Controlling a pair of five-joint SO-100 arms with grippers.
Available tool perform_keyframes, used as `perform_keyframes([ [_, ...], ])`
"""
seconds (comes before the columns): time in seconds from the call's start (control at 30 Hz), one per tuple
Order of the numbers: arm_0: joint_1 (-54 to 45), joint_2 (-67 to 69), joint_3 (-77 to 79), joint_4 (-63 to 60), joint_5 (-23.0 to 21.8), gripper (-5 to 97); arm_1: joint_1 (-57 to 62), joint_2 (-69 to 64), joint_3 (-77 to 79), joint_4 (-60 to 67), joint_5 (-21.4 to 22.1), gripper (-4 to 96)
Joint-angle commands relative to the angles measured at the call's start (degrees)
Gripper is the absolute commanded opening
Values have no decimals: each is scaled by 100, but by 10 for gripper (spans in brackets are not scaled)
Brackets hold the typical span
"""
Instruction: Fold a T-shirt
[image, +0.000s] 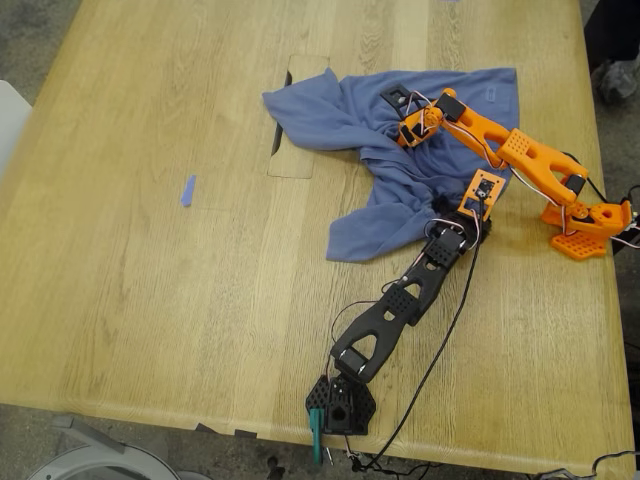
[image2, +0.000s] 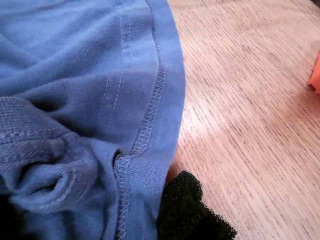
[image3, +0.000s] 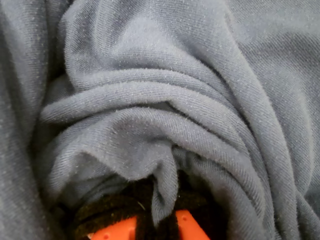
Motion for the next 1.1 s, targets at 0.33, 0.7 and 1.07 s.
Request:
perform_keyframes([
  [0.33, -193, -211, -70, 448, 853, 292, 18, 598, -88, 9, 18, 0],
  [0.7, -422, -308, -369, 1081, 1125, 208, 35, 712, -88, -9, 26, 0],
  [1.07, -782, -835, -1529, 1705, 1151, 1, 62, 984, -88, 62, 0, 0],
])
